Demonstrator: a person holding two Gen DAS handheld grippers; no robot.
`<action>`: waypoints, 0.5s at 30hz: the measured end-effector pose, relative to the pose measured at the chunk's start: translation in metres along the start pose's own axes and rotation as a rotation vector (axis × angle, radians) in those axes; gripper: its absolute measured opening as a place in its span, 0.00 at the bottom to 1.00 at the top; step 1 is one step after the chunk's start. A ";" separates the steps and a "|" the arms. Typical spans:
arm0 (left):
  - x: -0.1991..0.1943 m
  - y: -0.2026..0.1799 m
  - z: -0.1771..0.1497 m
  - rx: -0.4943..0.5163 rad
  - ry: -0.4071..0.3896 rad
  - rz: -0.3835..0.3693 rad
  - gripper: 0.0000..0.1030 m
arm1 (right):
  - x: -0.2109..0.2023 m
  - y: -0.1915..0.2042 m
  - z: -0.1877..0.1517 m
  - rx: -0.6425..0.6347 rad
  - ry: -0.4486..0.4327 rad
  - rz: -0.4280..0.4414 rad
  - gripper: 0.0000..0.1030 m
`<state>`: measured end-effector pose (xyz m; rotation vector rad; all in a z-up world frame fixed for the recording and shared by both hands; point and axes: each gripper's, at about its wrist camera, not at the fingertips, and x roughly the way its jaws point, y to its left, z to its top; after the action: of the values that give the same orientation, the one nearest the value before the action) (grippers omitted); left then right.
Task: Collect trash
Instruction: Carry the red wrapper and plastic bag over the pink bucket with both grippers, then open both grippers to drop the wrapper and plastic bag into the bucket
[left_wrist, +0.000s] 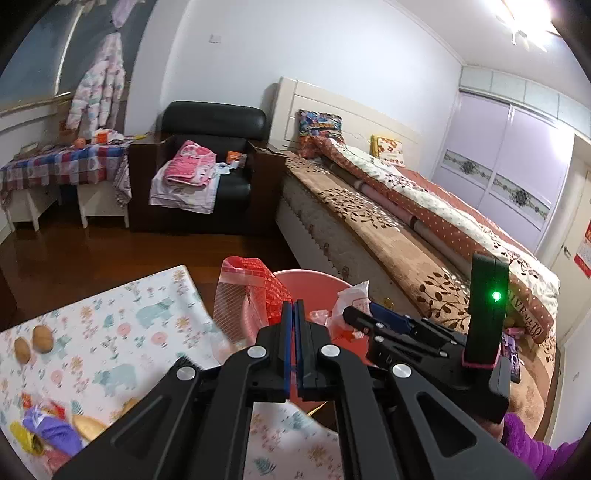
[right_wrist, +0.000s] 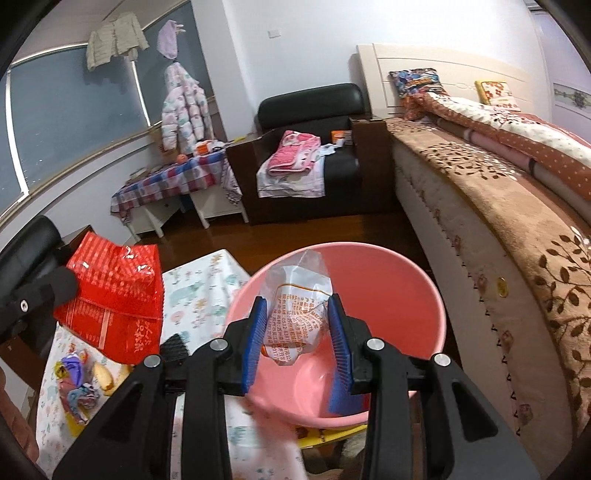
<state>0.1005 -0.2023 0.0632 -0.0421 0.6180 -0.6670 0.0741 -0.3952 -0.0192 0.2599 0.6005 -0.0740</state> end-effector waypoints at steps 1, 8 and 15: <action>0.004 -0.003 0.002 0.005 0.003 -0.002 0.01 | 0.001 -0.003 0.000 0.003 0.000 -0.004 0.34; 0.043 -0.023 0.011 0.042 0.039 -0.014 0.01 | 0.008 -0.020 -0.002 0.025 0.000 -0.040 0.34; 0.068 -0.036 0.015 0.069 0.071 -0.020 0.01 | 0.013 -0.034 -0.005 0.047 0.007 -0.055 0.34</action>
<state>0.1301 -0.2734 0.0483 0.0399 0.6633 -0.7115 0.0771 -0.4262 -0.0378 0.2894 0.6131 -0.1409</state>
